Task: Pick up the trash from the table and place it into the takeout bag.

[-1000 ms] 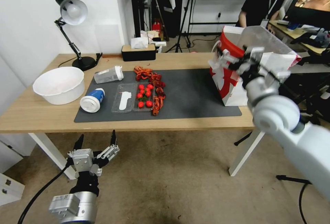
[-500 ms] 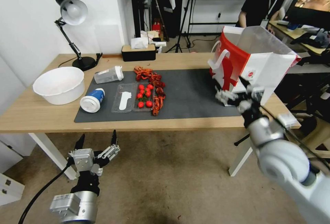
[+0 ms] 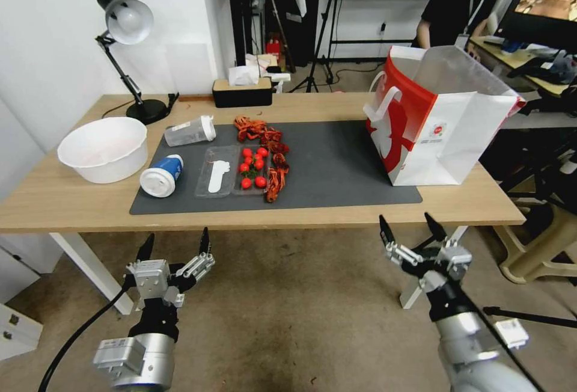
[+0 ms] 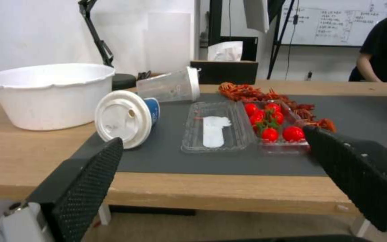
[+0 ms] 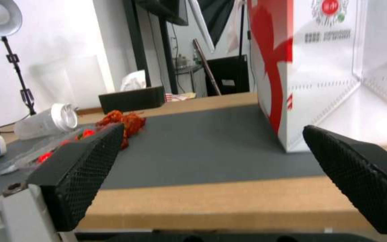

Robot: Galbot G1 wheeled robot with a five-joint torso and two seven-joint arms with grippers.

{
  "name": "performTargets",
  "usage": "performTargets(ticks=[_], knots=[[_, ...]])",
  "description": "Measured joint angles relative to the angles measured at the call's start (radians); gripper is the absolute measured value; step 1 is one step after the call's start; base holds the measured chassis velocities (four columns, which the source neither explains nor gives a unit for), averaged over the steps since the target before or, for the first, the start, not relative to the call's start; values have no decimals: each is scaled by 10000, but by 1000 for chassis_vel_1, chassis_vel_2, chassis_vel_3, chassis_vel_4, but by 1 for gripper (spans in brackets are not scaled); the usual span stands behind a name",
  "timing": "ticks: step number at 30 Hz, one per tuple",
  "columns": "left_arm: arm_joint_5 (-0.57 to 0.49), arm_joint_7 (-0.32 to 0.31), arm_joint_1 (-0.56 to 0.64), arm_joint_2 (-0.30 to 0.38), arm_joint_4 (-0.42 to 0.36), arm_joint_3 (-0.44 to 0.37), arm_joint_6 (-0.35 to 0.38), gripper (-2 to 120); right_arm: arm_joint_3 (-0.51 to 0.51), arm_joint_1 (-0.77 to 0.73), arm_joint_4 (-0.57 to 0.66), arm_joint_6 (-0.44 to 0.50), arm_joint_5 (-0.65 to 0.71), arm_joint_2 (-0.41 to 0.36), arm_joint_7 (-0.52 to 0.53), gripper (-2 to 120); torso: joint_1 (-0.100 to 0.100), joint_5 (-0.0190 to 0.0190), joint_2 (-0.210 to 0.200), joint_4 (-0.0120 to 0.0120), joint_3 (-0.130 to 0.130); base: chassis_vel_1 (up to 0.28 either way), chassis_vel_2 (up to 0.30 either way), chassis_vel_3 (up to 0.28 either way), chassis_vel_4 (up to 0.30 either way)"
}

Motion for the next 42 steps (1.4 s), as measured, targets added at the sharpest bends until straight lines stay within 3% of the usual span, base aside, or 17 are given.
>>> performTargets(ticks=[10,18,21,25,32,42], knots=[[-968,-120,-1150,738,198,-407,340,100,-500,77,-243,71,-408,350,-46,100,2,1,-1,2,2,0,0,0,0],[-3084,-763,-3090,2236,959,-657,941,100,-549,110,-182,-71,-497,300,12,100,2,-3,-1,0,2,0,0,0,0],[-4168,-959,-4298,3131,1675,-603,1268,100,-539,58,-165,-92,-612,315,20,100,2,0,0,-1,2,0,0,0,0],[-4842,-1082,-5350,3687,2321,-438,1722,100,-563,112,-173,-144,-654,312,40,100,3,1,0,-7,3,0,0,0,0],[-5290,-1308,-6134,3971,3077,-395,2710,100,-764,377,-337,-244,-655,117,74,100,3,1,-1,-1,3,0,0,0,0],[-5588,-1279,-6594,4050,3869,-302,3292,100,-822,469,-414,-270,-687,69,85,100,3,1,-1,-1,3,0,0,0,0]])
